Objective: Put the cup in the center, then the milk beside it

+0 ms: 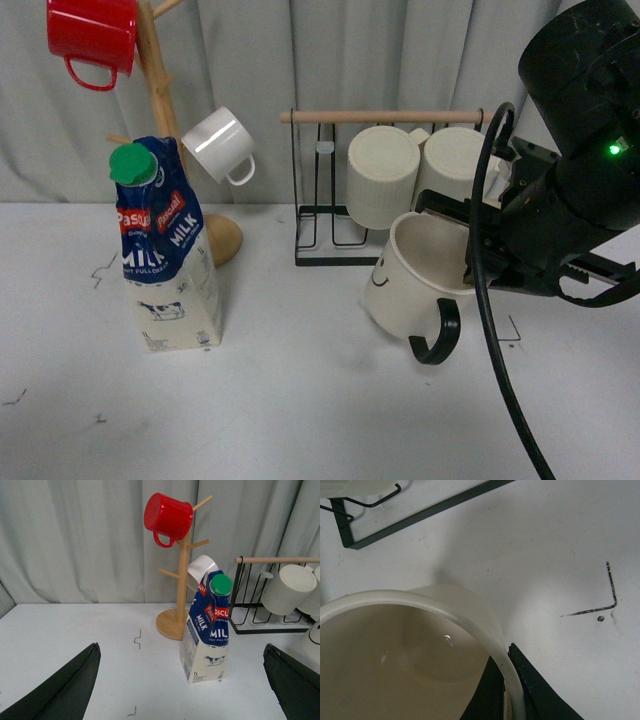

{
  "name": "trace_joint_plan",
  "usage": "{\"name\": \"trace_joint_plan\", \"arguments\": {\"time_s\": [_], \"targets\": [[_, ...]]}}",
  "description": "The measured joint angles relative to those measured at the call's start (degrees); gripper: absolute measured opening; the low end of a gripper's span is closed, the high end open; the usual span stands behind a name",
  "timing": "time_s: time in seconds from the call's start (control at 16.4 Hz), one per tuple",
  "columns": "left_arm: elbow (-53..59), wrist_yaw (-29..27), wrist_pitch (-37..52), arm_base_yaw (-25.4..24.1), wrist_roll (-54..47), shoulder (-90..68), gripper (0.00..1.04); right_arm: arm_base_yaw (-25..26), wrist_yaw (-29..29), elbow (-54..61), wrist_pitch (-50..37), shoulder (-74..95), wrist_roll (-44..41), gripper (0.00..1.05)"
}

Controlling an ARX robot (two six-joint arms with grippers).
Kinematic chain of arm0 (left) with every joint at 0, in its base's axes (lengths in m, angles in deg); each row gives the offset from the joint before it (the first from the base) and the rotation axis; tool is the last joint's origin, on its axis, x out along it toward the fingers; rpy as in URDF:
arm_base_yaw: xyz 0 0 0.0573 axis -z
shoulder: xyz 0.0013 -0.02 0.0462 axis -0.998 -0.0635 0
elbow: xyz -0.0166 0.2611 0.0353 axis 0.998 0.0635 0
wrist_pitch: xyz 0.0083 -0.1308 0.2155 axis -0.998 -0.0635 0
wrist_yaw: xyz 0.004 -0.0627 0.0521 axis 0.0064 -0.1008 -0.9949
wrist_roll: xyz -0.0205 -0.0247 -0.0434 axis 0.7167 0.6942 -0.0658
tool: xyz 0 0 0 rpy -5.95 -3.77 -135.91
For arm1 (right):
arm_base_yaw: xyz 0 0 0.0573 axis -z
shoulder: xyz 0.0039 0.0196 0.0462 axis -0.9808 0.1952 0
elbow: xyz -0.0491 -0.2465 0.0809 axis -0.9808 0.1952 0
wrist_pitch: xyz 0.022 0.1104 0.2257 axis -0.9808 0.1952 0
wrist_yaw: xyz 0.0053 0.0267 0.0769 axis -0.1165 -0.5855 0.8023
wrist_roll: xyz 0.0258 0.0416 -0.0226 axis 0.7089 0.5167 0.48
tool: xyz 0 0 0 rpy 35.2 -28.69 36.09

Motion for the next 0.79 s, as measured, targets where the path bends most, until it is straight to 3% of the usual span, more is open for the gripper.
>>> {"name": "trace_joint_plan", "arguments": {"time_s": [0.31, 0.73, 0.79], "targets": [[0.0, 0.0, 0.0, 0.0, 0.0, 0.0, 0.98, -2.3, -2.1, -1.6, 2.8, 2.2, 4.9, 0.03], [0.0, 0.0, 0.0, 0.0, 0.0, 0.0, 0.98, -2.5, -4.7, -1.7, 3.7, 3.5, 5.5, 0.03], [0.0, 0.0, 0.0, 0.0, 0.0, 0.0, 0.98, -2.5, -4.7, -1.7, 4.0, 3.7, 5.6, 0.17]]}}
